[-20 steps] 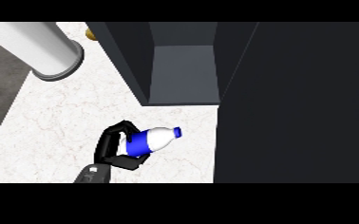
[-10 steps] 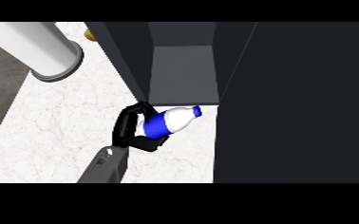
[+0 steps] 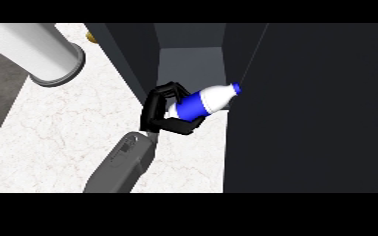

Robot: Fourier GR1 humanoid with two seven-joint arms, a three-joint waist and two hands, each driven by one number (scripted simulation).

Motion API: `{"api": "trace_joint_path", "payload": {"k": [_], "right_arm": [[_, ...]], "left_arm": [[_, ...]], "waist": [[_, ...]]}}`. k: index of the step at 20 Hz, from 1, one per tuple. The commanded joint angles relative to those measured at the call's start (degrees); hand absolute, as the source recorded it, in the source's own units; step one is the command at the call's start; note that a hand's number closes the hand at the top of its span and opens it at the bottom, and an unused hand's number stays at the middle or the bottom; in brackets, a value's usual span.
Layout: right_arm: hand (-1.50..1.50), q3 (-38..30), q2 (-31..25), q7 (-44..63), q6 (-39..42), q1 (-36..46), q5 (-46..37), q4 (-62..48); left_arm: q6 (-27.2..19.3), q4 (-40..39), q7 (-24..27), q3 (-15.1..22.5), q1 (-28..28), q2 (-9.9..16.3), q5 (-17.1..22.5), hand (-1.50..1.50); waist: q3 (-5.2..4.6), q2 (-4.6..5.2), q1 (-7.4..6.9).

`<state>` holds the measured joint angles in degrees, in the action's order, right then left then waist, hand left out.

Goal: Pick up the bottled water, place it into the cabinet and close the cabinet

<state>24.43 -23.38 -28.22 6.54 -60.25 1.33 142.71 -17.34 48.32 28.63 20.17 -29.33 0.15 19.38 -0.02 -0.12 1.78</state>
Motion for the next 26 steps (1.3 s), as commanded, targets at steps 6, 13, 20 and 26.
{"api": "trace_joint_path", "payload": {"k": [6, 13, 20, 26], "right_arm": [[-1.50, -2.7, -1.3, 1.6, 0.8, -3.3, 5.3, 8.5], [-1.50, -2.1, -1.1, -2.7, 2.5, -5.4, 3.7, 6.3], [-1.50, -7.4, -1.8, -3.5, 4.6, -1.8, 6.8, 3.0], [-1.50, -6.4, -1.5, -2.4, 5.2, -2.0, 6.3, 4.0]], "left_arm": [[-11.6, -4.5, -9.2, 4.0, -13.6, -0.1, 6.3, 1.50], [-13.6, -16.4, -8.2, -1.6, -21.3, 0.0, 8.8, 1.50], [-24.9, -28.5, -6.9, 0.5, -28.0, -0.1, 3.4, 1.50], [-29.8, -37.0, -8.0, -0.3, -33.9, 0.1, 0.8, -1.50]], "waist": [[-0.04, 0.43, 1.01], [-0.04, 0.48, 2.34], [0.03, 1.18, 2.69], [-0.03, 1.62, 2.91]]}}
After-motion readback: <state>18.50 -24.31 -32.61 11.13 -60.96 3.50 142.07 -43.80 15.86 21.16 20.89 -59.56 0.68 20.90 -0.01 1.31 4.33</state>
